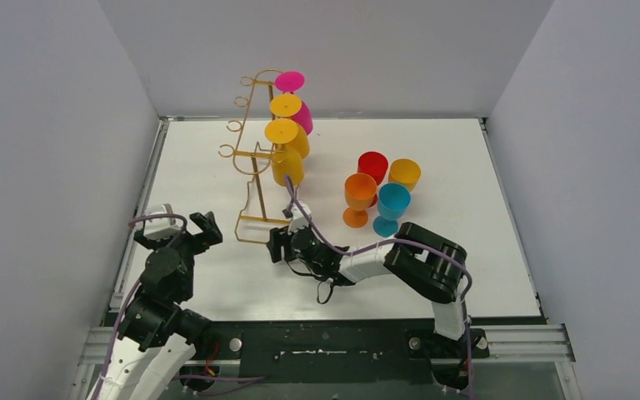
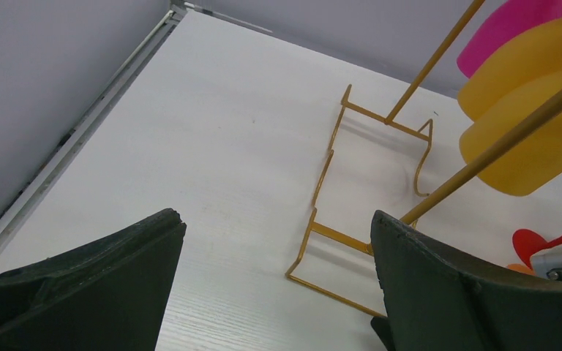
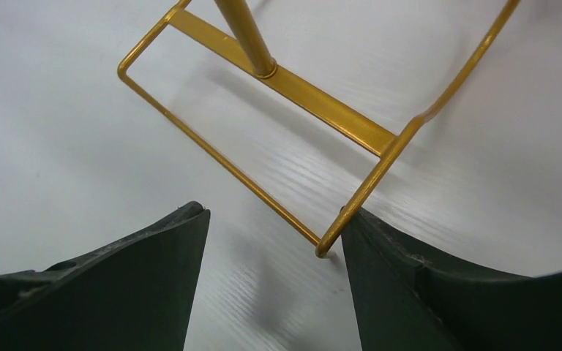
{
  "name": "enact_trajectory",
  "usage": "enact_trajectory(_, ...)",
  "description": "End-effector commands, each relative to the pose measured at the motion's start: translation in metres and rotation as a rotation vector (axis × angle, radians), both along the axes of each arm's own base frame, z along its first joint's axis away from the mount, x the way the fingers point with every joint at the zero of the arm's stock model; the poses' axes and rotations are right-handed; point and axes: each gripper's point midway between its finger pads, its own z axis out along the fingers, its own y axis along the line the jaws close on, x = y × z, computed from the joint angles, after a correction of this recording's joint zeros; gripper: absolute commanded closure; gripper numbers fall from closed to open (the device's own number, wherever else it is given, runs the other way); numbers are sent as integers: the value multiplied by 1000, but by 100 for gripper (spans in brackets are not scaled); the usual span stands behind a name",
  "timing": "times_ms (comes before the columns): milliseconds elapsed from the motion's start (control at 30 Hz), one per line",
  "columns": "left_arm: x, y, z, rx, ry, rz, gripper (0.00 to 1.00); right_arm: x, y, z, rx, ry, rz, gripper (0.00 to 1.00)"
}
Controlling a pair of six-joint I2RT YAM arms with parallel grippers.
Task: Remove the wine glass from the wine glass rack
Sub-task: Adjust the wine rack at the center of the board.
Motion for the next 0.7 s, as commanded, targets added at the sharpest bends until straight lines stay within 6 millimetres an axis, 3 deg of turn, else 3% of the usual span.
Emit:
enact_trajectory(0,-14,24,32,-67,-102,113,3,3,54,43,196,-78,22,33)
enact_trajectory(167,-28,43,41,-114,-168,189,3,-1,88,42,231,-86,53,32)
enact_trajectory(267,-35,51,44,-141,-204,221,3,-4,97,43,234,-83,71,31)
enact_trajectory(467,-38,52,46,-151,-222,219,3,-18,83,65,219,-119,75,30)
enact_trajectory(667,-35,47,45,-140,-197,202,3,-43,52,93,211,-135,63,30)
